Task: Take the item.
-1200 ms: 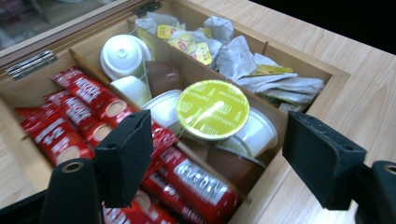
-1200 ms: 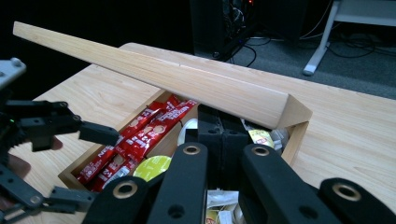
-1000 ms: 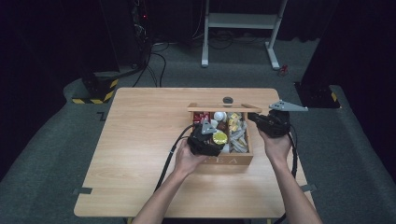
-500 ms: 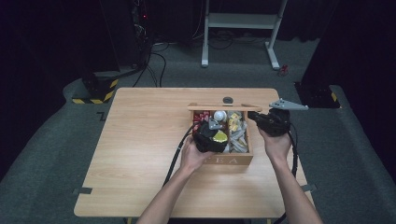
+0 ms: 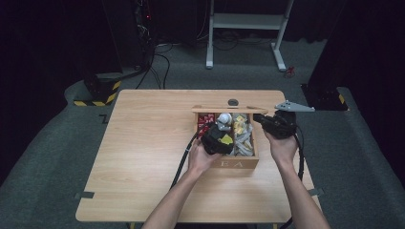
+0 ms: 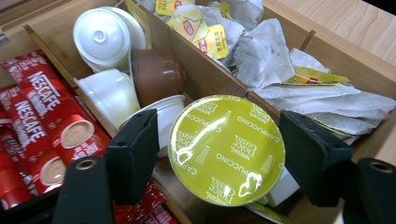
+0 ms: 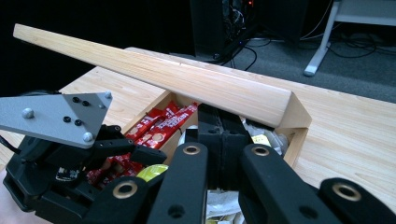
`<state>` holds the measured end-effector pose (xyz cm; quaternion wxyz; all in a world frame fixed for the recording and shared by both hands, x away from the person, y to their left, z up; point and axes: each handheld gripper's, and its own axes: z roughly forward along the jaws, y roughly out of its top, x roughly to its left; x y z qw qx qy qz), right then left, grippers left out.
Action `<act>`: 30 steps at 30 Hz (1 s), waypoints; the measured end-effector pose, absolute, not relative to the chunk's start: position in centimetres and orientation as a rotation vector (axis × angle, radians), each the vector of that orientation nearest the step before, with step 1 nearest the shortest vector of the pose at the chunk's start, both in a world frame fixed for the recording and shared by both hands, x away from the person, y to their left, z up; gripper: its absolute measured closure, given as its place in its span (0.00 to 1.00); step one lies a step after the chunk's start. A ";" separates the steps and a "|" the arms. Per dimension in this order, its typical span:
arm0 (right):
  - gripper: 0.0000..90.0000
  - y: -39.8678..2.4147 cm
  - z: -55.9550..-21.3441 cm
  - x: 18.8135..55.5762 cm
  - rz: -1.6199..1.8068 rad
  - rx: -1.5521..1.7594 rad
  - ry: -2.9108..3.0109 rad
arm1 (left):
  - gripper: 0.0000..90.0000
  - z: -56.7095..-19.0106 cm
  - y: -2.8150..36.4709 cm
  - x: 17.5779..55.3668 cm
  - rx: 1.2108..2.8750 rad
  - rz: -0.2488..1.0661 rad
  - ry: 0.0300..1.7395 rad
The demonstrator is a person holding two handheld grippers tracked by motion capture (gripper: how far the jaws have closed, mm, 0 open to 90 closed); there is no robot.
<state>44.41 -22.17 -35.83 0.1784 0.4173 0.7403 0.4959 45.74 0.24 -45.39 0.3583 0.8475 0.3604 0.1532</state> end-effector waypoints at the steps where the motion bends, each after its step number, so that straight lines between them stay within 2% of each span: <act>1: 1.00 -22.1 -35.8 44.4 1.401 1.180 2.094 | 0.39 -45.4 0.2 45.7 2.186 0.390 0.928; 4: 1.00 -22.1 -35.8 44.4 1.401 1.180 2.094 | 0.42 -45.4 0.1 45.7 2.194 0.394 0.923; 30: 1.00 -22.2 -35.9 44.5 1.409 1.184 2.091 | 0.43 -43.2 1.2 44.0 2.137 0.398 0.800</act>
